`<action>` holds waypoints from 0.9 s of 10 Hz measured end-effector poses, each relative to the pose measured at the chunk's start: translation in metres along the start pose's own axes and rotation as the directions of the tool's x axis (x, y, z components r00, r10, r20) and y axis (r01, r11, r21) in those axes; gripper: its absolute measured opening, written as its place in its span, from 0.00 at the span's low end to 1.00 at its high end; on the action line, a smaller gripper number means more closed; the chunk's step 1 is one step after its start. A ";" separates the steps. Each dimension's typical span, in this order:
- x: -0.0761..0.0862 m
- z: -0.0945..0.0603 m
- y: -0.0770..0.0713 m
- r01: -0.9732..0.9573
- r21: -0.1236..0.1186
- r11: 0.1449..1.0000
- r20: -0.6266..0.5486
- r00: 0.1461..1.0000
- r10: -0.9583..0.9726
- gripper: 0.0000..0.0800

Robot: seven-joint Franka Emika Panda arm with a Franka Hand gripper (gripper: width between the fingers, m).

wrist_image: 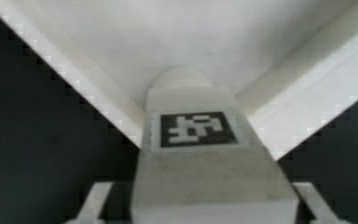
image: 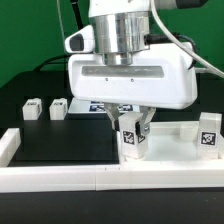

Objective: Assemble square table

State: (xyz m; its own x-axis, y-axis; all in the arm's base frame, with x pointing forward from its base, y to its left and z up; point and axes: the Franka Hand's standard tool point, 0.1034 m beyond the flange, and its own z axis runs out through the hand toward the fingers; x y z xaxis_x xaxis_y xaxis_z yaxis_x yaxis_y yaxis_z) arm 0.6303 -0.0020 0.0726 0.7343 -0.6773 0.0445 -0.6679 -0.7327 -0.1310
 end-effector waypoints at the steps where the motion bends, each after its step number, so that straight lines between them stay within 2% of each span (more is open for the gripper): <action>1: -0.003 0.000 0.000 -0.184 -0.013 0.983 0.004 0.983 0.184 0.37; 2: -0.006 0.000 -0.002 -0.379 -0.023 0.925 0.004 0.925 0.379 0.37; 3: -0.009 0.000 -0.005 -0.581 -0.023 0.814 0.015 0.814 0.581 0.37; 4: -0.008 0.001 -0.003 -0.681 -0.006 0.732 0.030 0.731 0.681 0.37; 5: -0.007 0.001 -0.001 -0.722 0.007 0.692 0.036 0.691 0.721 0.37; 6: -0.008 0.001 -0.002 -0.761 0.005 0.649 0.037 0.649 0.760 0.37; 8: -0.008 0.002 -0.002 -0.729 0.006 0.685 0.036 0.684 0.728 0.37; 9: -0.006 0.001 -0.005 -0.554 0.028 0.832 0.008 0.832 0.555 0.67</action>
Offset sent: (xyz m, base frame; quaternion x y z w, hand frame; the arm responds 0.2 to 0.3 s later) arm 0.0280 0.0229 0.0027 0.1042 -0.0396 0.5116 0.8520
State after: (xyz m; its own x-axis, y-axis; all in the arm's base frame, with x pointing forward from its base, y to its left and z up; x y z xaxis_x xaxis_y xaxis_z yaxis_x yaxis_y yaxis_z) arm 0.6293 0.0051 0.0723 0.2417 -0.9694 -0.0432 -0.9593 -0.2319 -0.1614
